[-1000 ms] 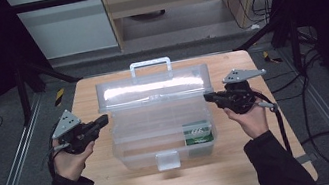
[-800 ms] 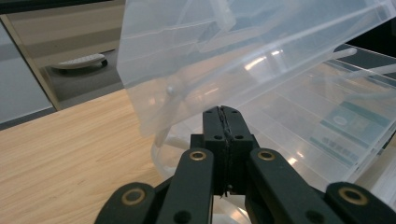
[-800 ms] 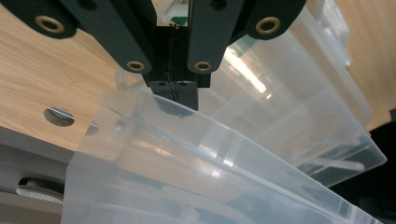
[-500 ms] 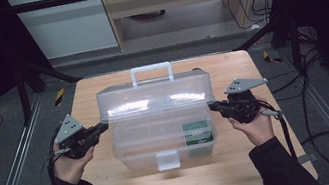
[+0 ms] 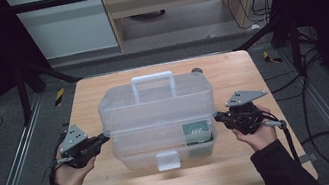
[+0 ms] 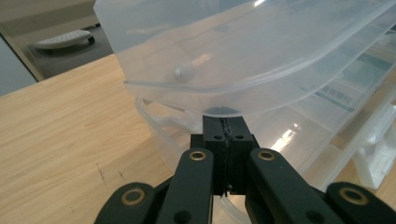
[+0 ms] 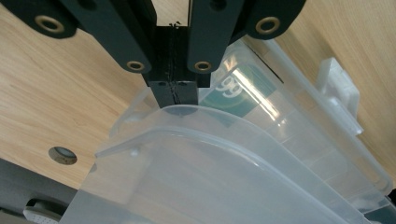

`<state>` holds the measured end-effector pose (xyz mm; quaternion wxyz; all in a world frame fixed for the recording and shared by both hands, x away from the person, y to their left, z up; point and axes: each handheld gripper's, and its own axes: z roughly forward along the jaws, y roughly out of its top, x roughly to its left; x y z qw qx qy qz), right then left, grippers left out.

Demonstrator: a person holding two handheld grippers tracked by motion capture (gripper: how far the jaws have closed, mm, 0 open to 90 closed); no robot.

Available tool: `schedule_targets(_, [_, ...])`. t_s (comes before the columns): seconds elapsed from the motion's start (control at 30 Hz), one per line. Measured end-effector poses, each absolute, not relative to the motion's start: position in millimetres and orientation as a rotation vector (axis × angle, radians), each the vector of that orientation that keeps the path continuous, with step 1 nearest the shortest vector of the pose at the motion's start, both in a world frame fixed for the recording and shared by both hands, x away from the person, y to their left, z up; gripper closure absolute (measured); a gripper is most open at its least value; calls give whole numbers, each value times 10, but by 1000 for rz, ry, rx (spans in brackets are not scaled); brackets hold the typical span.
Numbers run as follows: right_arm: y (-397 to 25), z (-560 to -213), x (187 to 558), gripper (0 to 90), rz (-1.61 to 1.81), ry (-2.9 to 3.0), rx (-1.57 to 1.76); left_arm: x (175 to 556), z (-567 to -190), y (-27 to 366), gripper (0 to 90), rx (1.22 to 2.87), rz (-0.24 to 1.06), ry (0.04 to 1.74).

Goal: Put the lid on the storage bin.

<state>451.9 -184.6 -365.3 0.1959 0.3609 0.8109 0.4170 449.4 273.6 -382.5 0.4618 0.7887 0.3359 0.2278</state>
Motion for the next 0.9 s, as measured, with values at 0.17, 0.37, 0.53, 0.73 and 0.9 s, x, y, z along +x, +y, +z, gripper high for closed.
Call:
schedule_targets(0.17, [-1836,-3703,4498,900,1136,2291,1005,4492,-3884,2733,893,1962,551,839])
schedule_targets(0.37, [-1829,-3782,4451,900,1086,2325,1009,4510,-3986,2764,887,1987,538,864])
schedule_targets(0.53, [-1862,-3867,4457,900,1053,2360,1031,4542,-4076,2785,883,2012,533,890])
schedule_targets(0.73, [-1896,-3952,4480,900,1002,2369,1050,4603,-4141,2877,860,2013,554,951])
schedule_targets(0.9, [-1946,-3998,4523,900,991,2351,1070,4677,-4243,3009,815,1991,583,1027])
